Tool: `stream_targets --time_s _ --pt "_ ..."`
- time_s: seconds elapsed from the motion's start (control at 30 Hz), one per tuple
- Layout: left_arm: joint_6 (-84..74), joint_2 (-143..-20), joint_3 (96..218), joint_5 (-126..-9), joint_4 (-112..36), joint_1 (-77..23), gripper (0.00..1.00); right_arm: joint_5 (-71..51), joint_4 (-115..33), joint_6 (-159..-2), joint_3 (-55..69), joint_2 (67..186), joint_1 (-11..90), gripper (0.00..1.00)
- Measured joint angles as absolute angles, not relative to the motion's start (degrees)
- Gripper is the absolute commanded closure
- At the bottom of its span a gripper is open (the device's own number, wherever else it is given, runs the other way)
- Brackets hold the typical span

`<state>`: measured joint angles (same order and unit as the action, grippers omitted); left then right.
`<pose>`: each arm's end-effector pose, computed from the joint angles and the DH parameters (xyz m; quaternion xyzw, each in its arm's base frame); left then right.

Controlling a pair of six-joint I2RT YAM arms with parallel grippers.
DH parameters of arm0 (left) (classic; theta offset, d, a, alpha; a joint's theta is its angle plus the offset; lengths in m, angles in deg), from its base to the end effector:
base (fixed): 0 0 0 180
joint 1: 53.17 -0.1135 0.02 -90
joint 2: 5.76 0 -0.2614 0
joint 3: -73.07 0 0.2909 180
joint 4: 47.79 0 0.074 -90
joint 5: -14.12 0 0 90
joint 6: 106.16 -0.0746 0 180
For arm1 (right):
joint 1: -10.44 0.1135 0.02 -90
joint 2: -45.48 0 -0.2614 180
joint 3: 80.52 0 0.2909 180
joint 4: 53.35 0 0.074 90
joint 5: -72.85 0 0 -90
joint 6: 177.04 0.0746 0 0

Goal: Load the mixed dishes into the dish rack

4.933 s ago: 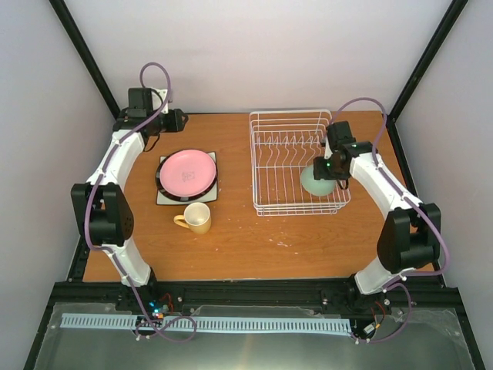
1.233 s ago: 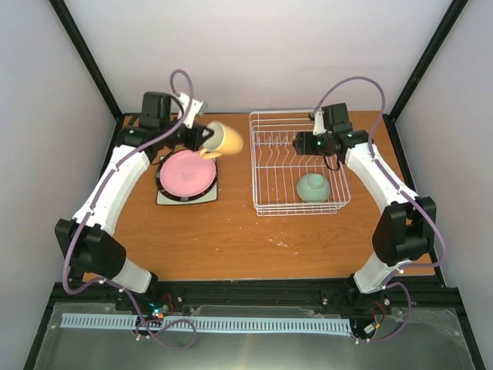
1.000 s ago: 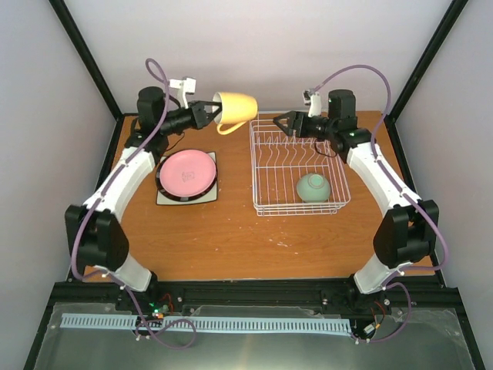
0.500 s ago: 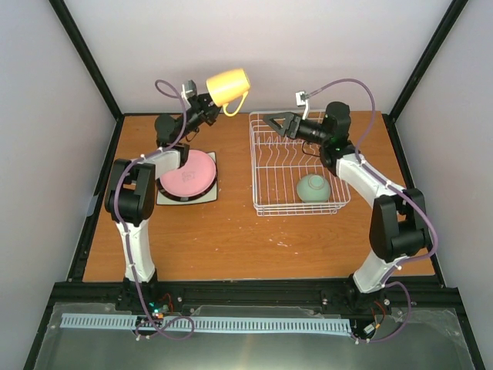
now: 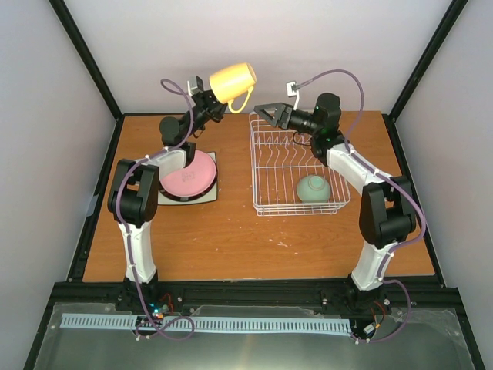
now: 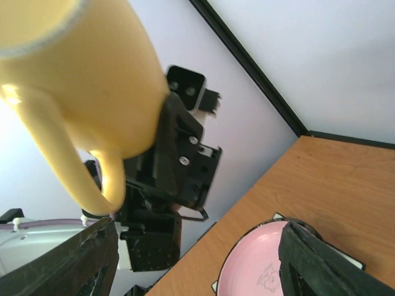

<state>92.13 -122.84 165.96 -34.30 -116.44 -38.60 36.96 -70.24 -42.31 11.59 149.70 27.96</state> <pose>0.4686 -0.1729 0.3180 -0.0402 0.4862 -0.8228 0.2916 0.4452 0.2039 0.3157 -0.1835 0.6647 0.6024 0.4019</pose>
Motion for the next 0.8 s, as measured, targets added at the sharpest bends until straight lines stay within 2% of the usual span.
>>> stream_targets --time_s 0.37,0.8 --pt "92.13 -122.82 163.78 -34.36 -116.01 -38.60 0.99 38.23 -72.14 -40.06 15.52 151.54 30.19 0.38" --pt "92.11 -122.82 163.78 -36.29 -115.55 -38.84 0.99 40.50 -71.57 -38.97 20.57 155.12 32.00 0.38"
